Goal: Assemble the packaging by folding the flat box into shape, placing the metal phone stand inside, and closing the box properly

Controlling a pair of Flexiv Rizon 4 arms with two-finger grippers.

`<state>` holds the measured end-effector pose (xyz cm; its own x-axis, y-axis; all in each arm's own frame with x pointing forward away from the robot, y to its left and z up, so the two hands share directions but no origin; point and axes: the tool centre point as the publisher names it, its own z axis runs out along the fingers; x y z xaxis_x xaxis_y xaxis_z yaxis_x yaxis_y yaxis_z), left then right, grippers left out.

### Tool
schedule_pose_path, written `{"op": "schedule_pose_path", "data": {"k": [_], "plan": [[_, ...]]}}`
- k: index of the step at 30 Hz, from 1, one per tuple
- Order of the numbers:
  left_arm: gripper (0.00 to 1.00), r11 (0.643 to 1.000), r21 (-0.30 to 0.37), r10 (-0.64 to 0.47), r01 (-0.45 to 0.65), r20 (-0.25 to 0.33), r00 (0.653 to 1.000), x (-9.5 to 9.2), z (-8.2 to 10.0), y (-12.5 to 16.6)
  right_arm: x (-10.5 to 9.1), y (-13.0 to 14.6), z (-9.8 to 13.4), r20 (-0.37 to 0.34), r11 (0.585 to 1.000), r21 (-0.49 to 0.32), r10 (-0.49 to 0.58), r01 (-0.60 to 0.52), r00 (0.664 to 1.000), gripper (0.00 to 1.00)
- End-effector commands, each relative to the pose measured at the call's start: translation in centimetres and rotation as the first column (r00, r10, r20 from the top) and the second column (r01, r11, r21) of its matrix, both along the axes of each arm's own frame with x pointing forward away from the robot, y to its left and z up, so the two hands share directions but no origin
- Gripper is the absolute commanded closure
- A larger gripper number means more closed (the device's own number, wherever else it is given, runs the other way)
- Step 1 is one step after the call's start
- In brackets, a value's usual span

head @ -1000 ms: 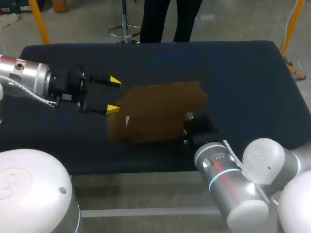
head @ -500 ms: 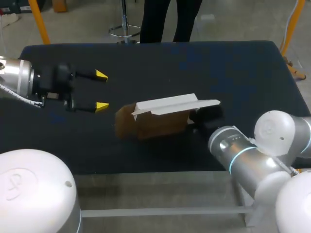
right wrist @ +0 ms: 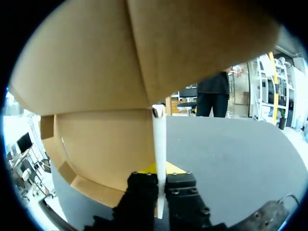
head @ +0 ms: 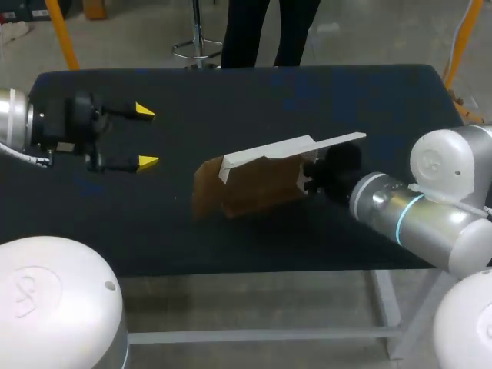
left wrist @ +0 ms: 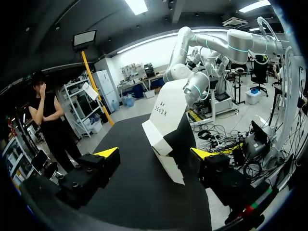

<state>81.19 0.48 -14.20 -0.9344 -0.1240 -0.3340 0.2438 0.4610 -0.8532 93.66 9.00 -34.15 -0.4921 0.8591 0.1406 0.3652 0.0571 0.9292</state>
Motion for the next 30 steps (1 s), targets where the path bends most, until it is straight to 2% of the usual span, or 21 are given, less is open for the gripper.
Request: {"op": "schedule_pose_path", "data": {"k": [1, 15, 19, 30], "plan": [[0.0, 1.0, 0.015, -0.021, 0.022, -0.013, 1.0, 0.5, 0.8, 0.7, 0.8, -0.2, 0.1, -0.021, 0.953, 0.116, 0.284, -0.28, 0.959, 1.0], [0.0, 0.996, 0.054, -0.07, 0.073, -0.04, 0.997, 2.1, 2.5, 2.3, 2.0, -0.3, 0.8, -0.109, 0.92, 0.152, 0.38, -0.362, 0.919, 1.0], [0.0, 0.994, 0.056, -0.091, 0.094, -0.052, 0.994, 2.6, 2.8, 2.6, 2.2, -0.1, 1.0, -0.156, 0.917, 0.158, 0.389, -0.366, 0.908, 1.0], [0.0, 0.989, 0.037, -0.141, 0.145, -0.081, 0.987, 3.5, 3.1, 3.6, 2.3, 0.6, 0.6, -0.35, 0.934, 0.156, 0.357, -0.322, 0.866, 1.0]]}}
